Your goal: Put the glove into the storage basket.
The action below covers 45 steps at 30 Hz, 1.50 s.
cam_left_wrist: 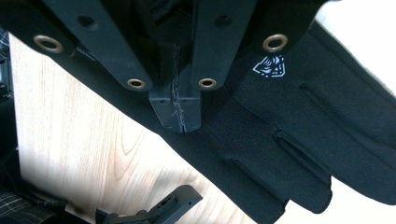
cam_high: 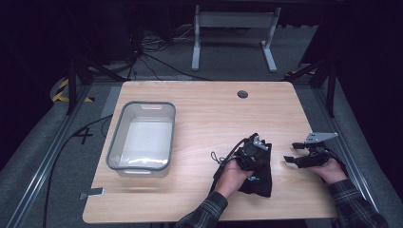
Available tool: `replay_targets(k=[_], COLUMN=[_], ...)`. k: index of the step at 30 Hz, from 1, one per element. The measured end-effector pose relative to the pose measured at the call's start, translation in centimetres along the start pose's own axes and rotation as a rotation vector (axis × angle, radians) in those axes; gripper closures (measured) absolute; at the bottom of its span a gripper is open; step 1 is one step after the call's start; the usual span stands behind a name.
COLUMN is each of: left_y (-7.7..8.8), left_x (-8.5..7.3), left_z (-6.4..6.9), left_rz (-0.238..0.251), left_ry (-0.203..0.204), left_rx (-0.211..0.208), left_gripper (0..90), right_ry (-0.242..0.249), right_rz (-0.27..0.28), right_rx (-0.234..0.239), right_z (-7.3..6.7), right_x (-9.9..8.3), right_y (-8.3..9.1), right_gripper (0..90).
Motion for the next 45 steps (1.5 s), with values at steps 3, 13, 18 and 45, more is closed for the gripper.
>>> replay_targets(k=[3,13,18,45], left_y=[-0.9,-1.0,-0.4,-3.2], left_x=[0.1,0.8,1.3,-1.2], left_z=[0.2,1.1,2.3,2.6], left_rz=[-0.003,0.016,0.031,-0.162], left_ry=[0.007,0.004,-0.021,-0.053], left_rx=[-0.013,-0.037,-0.057,-0.021], left_gripper=[89.7,88.5,88.5,88.8], right_ry=[0.000,0.011,0.015,0.026], right_rz=[0.000,0.009,0.010,0.009], right_rx=[0.000,-0.003,-0.004,-0.004], right_z=[-0.1,-0.3,-0.3,-0.2], right_x=[0.0,0.0,0.0,-0.1], right_y=[-0.1,-0.3,-0.3,-0.4], right_gripper=[22.4,17.5,16.9,16.8])
Point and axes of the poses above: each handheld gripper's, and its own axes: y roughly backward along the jaws, x roughly out of its top, z roughly to its right, the point moved 10 cm from there along -y, roughly forward along the jaws, and after that the axes turned 6 degrees about y, right-handed, at the moved point
